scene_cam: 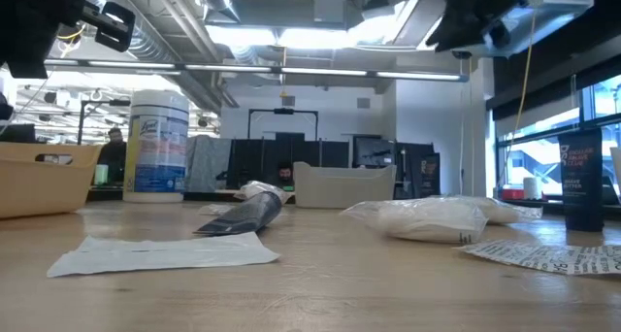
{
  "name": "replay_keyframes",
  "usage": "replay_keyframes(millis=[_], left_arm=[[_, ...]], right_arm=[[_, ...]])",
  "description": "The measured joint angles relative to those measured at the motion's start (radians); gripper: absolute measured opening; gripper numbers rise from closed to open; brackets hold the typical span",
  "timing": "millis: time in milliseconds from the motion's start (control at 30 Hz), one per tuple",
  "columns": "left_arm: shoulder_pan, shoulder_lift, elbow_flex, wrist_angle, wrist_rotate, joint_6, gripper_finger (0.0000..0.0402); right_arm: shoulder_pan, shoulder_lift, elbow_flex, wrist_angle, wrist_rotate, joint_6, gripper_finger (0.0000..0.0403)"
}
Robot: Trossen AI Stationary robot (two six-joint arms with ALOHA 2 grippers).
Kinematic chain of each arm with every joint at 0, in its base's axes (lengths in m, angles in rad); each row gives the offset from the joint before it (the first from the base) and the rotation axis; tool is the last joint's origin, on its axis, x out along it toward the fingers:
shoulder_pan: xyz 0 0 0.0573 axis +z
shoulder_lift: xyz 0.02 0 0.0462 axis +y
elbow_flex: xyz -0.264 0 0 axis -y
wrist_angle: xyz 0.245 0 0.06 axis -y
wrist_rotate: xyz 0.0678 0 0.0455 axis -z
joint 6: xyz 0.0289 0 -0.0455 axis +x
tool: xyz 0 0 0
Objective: Pick & Place Travel size toiletries
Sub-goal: Put the blue shaving cream into the white bin
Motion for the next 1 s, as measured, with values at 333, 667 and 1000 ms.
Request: replay_keyframes(millis=[333, 667, 1000], left_arm=[[0.000, 0.000, 0.000, 0.000, 0.002, 0.000, 0.0011], [0.000, 0.000, 0.000, 0.000, 0.002, 0.000, 0.0011], [0.000, 0.000, 0.000, 0.000, 0.002, 0.000, 0.0011]], right_arm=[[-0.052, 0.161, 0.011, -0.155, -0.113, 0.208, 0.0148], [-0.071, 0.325, 0.011, -0.170, -0.138, 0.310, 0.0130], [-0.103, 0.413, 0.011, -0.175, -0.189, 0.318, 0.0126]])
